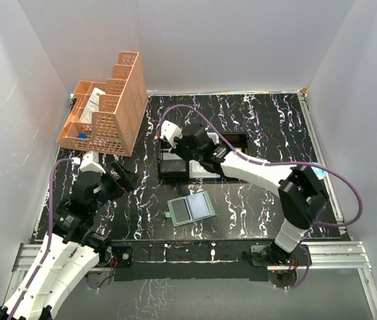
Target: Take the credit cards out of the card holder
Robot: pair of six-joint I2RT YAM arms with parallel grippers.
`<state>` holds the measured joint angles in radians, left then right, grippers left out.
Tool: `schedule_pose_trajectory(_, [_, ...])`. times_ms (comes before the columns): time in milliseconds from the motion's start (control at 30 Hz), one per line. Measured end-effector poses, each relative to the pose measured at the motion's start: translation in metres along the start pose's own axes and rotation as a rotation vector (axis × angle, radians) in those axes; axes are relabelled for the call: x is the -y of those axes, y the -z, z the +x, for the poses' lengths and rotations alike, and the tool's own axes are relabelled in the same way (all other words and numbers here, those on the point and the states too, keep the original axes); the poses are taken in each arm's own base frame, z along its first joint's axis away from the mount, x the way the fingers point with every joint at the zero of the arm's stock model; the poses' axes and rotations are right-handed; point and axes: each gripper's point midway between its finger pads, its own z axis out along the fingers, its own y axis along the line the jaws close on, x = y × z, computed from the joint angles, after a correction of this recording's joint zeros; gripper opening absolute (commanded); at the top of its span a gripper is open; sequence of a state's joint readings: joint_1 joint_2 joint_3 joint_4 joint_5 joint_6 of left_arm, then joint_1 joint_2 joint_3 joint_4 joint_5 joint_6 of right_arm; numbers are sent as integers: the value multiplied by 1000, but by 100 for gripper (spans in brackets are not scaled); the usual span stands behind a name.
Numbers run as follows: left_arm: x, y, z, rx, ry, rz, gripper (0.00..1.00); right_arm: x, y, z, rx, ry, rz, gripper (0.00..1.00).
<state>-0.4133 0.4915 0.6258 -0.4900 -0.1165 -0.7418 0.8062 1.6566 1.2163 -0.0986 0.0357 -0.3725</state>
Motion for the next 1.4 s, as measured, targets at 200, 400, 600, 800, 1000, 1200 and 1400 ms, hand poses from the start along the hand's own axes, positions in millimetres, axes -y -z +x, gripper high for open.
schedule_pose_trajectory(200, [-10,2,5,-14,-15,-39,99,-1,-35,15,-77,125,-9,0])
schedule_pose_trajectory(400, [-9,3,6,-19,-41,-29,99,-1,-63,38,-157,223,-13,0])
schedule_pose_trajectory(600, [-9,3,7,-29,-67,-19,99,-2,-87,58,-219,311,-17,0])
schedule_pose_trajectory(800, [-9,4,8,-32,-77,-16,99,0,-102,69,-248,384,-14,0])
schedule_pose_trajectory(1000, [-9,9,7,-21,-75,-7,99,0,-115,75,-254,431,-13,8])
schedule_pose_trajectory(1200, [-9,10,6,-16,-74,-3,99,-3,-117,77,-251,438,-29,22])
schedule_pose_trajectory(1400, [-9,10,7,-17,-74,-2,99,-8,-118,76,-237,425,-54,33])
